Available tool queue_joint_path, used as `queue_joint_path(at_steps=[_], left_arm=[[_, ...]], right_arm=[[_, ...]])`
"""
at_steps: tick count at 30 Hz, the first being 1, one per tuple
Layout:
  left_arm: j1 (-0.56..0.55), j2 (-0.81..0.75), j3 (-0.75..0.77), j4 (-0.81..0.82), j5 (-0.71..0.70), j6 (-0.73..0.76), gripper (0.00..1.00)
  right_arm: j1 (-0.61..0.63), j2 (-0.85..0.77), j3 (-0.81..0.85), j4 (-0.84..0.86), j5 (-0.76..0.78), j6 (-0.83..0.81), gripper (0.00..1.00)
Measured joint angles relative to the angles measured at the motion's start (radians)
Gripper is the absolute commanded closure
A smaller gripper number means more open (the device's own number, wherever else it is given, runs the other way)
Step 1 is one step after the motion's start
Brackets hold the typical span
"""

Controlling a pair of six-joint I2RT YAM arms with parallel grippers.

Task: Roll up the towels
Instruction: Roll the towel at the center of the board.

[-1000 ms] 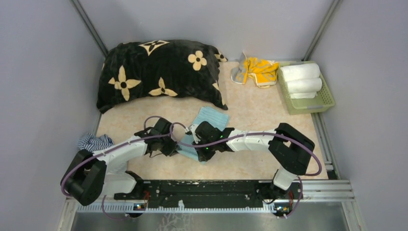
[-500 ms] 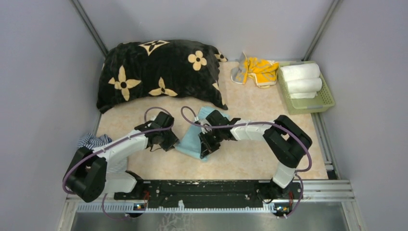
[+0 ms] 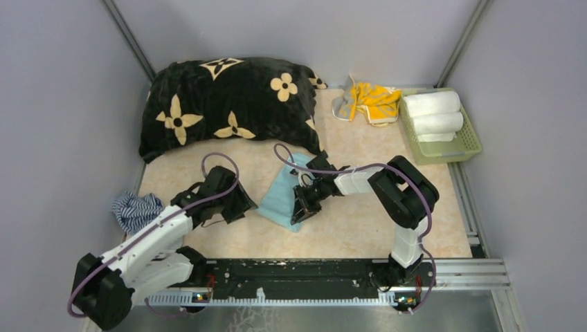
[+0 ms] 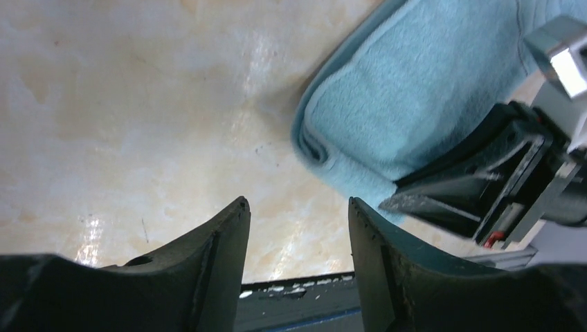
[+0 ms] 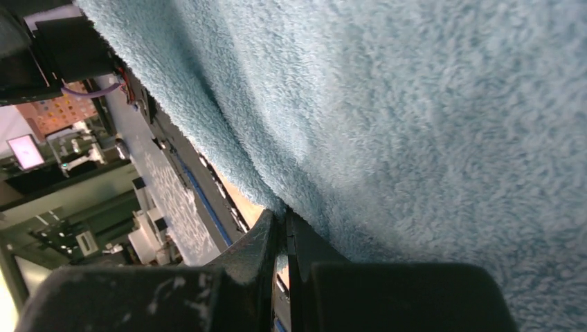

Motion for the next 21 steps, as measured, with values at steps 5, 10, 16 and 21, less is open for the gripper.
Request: queue_joint_path(at_steps=[5, 10, 16, 21], left_arm=[[0.000, -0.080, -0.086, 0.005, 0.092, 0.009, 0.38], [0.000, -0.060, -0.179, 0.096, 0.193, 0.001, 0.39], [0.000, 0.035, -0.191, 0.250, 0.243, -0.019, 0.39], [0.000, 0.099, -0.190, 0.336, 0.244, -0.034, 0.43]], right_arm=[[-0.018, 0.024, 0.000, 0.008, -0.034, 0.018, 1.00], [-0.023, 0.040, 0.001, 0.013, -0.055, 0.026, 1.00], [-0.025, 0.042, 0.002, 0.013, -0.057, 0.026, 0.99], [-0.025, 0.042, 0.003, 0.008, -0.056, 0.026, 0.98]])
